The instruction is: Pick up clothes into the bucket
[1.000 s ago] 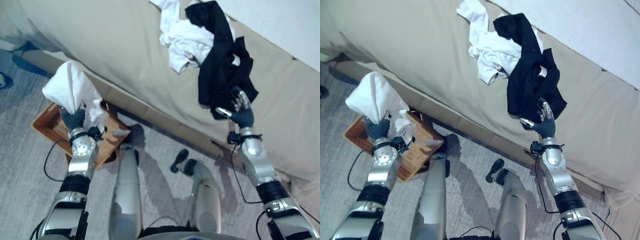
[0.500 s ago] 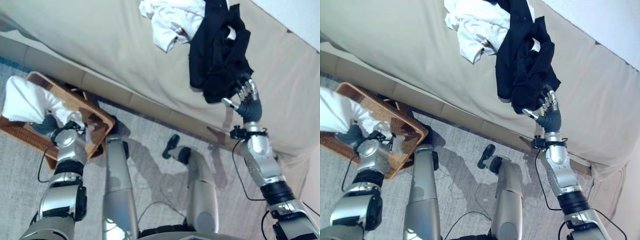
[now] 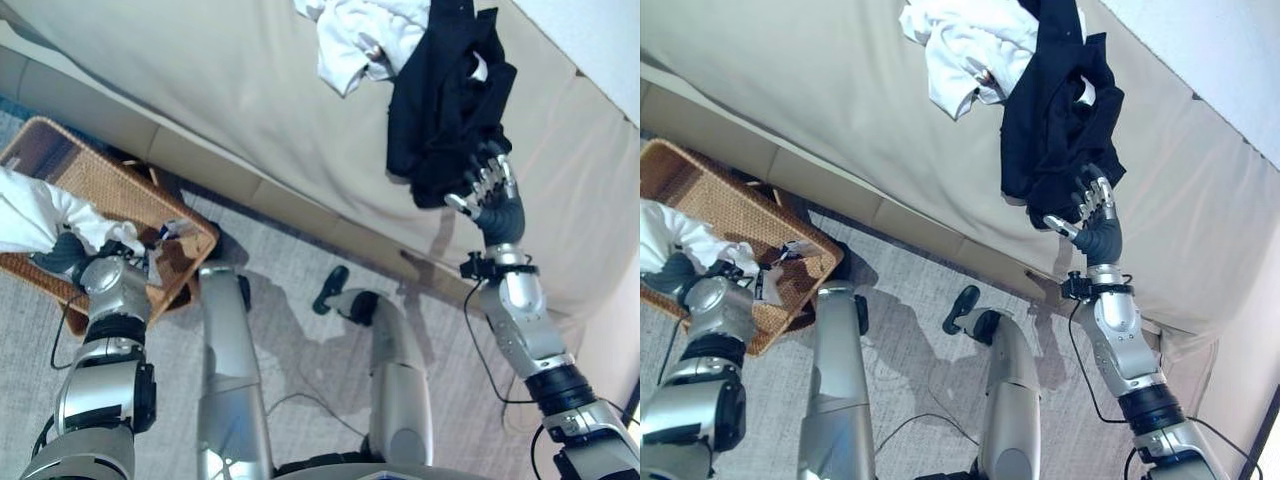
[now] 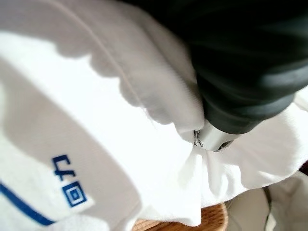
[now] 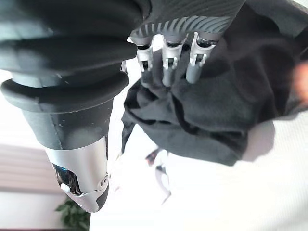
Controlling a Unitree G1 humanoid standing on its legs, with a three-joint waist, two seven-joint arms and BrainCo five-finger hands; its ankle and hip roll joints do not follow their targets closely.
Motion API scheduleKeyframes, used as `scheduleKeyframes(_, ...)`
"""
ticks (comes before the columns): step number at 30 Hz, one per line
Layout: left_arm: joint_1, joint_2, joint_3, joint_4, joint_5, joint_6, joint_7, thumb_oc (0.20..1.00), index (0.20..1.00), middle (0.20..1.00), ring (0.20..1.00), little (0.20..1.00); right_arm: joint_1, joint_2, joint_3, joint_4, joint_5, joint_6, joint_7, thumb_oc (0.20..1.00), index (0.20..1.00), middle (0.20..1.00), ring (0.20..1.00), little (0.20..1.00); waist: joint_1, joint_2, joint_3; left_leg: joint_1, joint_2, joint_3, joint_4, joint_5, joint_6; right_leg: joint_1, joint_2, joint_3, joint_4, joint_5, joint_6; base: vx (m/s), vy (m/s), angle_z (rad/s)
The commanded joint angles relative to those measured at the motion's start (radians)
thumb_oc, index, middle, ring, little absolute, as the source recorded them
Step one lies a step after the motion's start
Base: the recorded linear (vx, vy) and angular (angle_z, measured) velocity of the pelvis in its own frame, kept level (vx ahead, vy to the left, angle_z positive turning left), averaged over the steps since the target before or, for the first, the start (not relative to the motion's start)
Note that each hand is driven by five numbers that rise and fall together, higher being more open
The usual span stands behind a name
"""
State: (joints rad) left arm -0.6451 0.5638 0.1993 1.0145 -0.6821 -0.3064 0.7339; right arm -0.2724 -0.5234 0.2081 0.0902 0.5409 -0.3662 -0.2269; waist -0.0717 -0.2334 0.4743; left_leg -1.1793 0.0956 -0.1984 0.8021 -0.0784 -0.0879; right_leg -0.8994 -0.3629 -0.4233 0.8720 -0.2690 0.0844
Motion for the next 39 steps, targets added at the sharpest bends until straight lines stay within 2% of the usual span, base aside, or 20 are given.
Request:
scheduleKeyframes(1, 0.016, 0.023, -0.006, 0.065, 0.006, 0.014, -0.044, 0.200, 0.200, 0.200, 0.200, 0.200, 0.017, -0.008, -0.047, -0.078, 0.033, -0.067, 0.001, 1.000, 1.000, 1.000, 1.000, 1.000, 0.016, -0.025, -0.012, 0.039, 0.019, 0.024, 0.079, -0.120, 0.068, -0.011, -0.011, 0.083, -0.017, 0.083, 0.081, -0.01, 0.036, 0.00)
scheduleKeyframes(3, 0.022, 0.022, -0.012, 0.076, 0.006, 0.030, -0.067, 0.200, 0.200, 0.200, 0.200, 0.200, 0.015, -0.012, -0.050, -0.080, 0.034, -0.067, 0.003, 1.000, 1.000, 1.000, 1.000, 1.000, 0.015, -0.023, -0.012, 0.039, 0.021, 0.025, 0.076, -0.120, 0.069, -0.012, -0.010, 0.084, -0.018, 0.082, 0.081, -0.01, 0.018, -0.01)
scheduleKeyframes(5, 0.045, 0.019, -0.039, 0.102, 0.041, 0.081, -0.142, 0.200, 0.200, 0.200, 0.200, 0.200, -0.001, -0.030, -0.063, -0.075, 0.036, -0.063, 0.012, 1.000, 1.000, 1.000, 1.000, 1.000, 0.013, -0.014, -0.011, 0.038, 0.022, 0.029, 0.071, -0.116, 0.071, -0.020, -0.010, 0.090, -0.019, 0.086, 0.081, -0.02, 0.054, -0.01)
scheduleKeyframes(14, 0.063, 0.007, -0.056, 0.148, 0.032, 0.136, -0.234, 0.200, 0.200, 0.200, 0.200, 0.200, -0.037, -0.053, -0.089, -0.064, 0.053, -0.060, 0.032, 1.000, 1.000, 1.000, 1.000, 1.000, 0.005, -0.002, -0.017, 0.032, 0.022, 0.035, 0.066, -0.110, 0.073, -0.038, -0.008, 0.104, -0.016, 0.088, 0.077, -0.02, 0.039, -0.02)
scheduleKeyframes(15, 0.071, 0.004, -0.068, 0.160, 0.043, 0.154, -0.277, 0.200, 0.200, 0.200, 0.200, 0.200, -0.049, -0.059, -0.098, -0.059, 0.054, -0.054, 0.037, 1.000, 1.000, 1.000, 1.000, 1.000, 0.002, 0.002, -0.020, 0.031, 0.021, 0.037, 0.064, -0.108, 0.073, -0.040, -0.009, 0.105, -0.016, 0.090, 0.077, -0.01, 0.037, -0.04)
scheduleKeyframes(16, 0.074, 0.002, -0.066, 0.160, 0.038, 0.156, -0.284, 0.310, 0.310, 0.310, 0.310, 0.310, -0.051, -0.058, -0.101, -0.056, 0.052, -0.052, 0.038, 1.000, 1.000, 1.000, 1.000, 1.000, 0.001, 0.005, -0.021, 0.031, 0.021, 0.038, 0.061, -0.107, 0.073, -0.043, -0.008, 0.107, -0.015, 0.091, 0.077, -0.01, 0.047, -0.04)
scheduleKeyframes(17, 0.073, 0.000, -0.070, 0.165, 0.031, 0.164, -0.298, 0.561, 0.561, 0.561, 0.561, 0.561, -0.056, -0.057, -0.100, -0.051, 0.050, -0.049, 0.041, 1.000, 1.000, 1.000, 1.000, 1.000, 0.000, 0.007, -0.022, 0.030, 0.021, 0.040, 0.060, -0.106, 0.074, -0.045, -0.008, 0.108, -0.015, 0.093, 0.078, -0.01, 0.040, -0.05)
scheduleKeyframes(18, 0.074, 0.000, -0.072, 0.170, 0.033, 0.169, -0.311, 1.000, 1.000, 1.000, 1.000, 1.000, -0.061, -0.059, -0.101, -0.047, 0.049, -0.047, 0.041, 1.000, 1.000, 1.000, 1.000, 1.000, -0.001, 0.008, -0.024, 0.031, 0.022, 0.042, 0.058, -0.106, 0.074, -0.045, -0.008, 0.108, -0.016, 0.094, 0.078, -0.01, 0.033, -0.06)
scheduleKeyframes(24, 0.077, -0.002, -0.077, 0.163, 0.055, 0.166, -0.321, 1.000, 1.000, 1.000, 1.000, 1.000, -0.072, -0.047, -0.110, -0.040, 0.037, -0.038, 0.044, 1.000, 1.000, 1.000, 1.000, 1.000, 0.002, 0.019, -0.029, 0.048, 0.022, 0.050, 0.029, -0.097, 0.075, -0.039, -0.006, 0.112, -0.032, 0.104, 0.082, 0.00, 0.006, -0.01)
scheduleKeyframes(30, 0.096, -0.003, -0.110, 0.127, 0.076, 0.153, -0.360, 1.000, 1.000, 1.000, 1.000, 1.000, -0.082, -0.028, -0.120, -0.015, 0.024, -0.027, 0.042, 1.000, 1.000, 1.000, 1.000, 1.000, 0.010, 0.034, -0.020, 0.117, 0.024, 0.067, -0.071, -0.061, 0.070, 0.014, -0.002, 0.105, -0.105, 0.136, 0.092, -0.01, 0.000, -0.04)
scheduleKeyframes(31, 0.133, -0.027, -0.132, 0.033, 0.072, 0.122, -0.370, 1.000, 1.000, 1.000, 1.000, 1.000, -0.081, -0.022, -0.135, -0.009, 0.011, -0.022, 0.038, 1.000, 1.000, 1.000, 1.000, 1.000, 0.021, 0.046, -0.012, 0.145, 0.021, 0.075, -0.120, -0.041, 0.066, 0.037, -0.004, 0.102, -0.137, 0.152, 0.096, 0.00, 0.000, 0.00)
scheduleKeyframes(33, 0.159, -0.045, -0.141, -0.017, 0.078, 0.107, -0.364, 1.000, 1.000, 1.000, 1.000, 1.000, -0.075, -0.016, -0.142, -0.007, 0.002, -0.020, 0.037, 1.000, 1.000, 1.000, 1.000, 1.000, 0.027, 0.052, -0.009, 0.164, 0.021, 0.081, -0.152, -0.028, 0.064, 0.054, -0.004, 0.099, -0.162, 0.160, 0.096, -0.02, 0.002, 0.08)
scheduleKeyframes(36, 0.250, -0.086, -0.137, -0.184, 0.049, 0.042, -0.350, 1.000, 1.000, 1.000, 1.000, 1.000, -0.051, -0.002, -0.171, 0.001, -0.024, -0.014, 0.025, 1.000, 1.000, 1.000, 1.000, 1.000, 0.048, 0.064, -0.004, 0.238, 0.016, 0.097, -0.255, 0.014, 0.059, 0.115, 0.000, 0.084, -0.233, 0.192, 0.103, -0.01, -0.002, 0.03)
scheduleKeyframes(39, 0.334, -0.111, -0.120, -0.353, 0.090, -0.015, -0.317, 1.000, 1.000, 1.000, 1.000, 1.000, -0.020, 0.020, -0.201, 0.028, -0.048, -0.014, 0.018, 1.000, 1.000, 1.000, 1.000, 1.000, 0.067, 0.077, -0.010, 0.299, 0.009, 0.106, -0.327, 0.036, 0.058, 0.166, 0.001, 0.080, -0.285, 0.212, 0.110, 0.02, -0.010, 0.06)
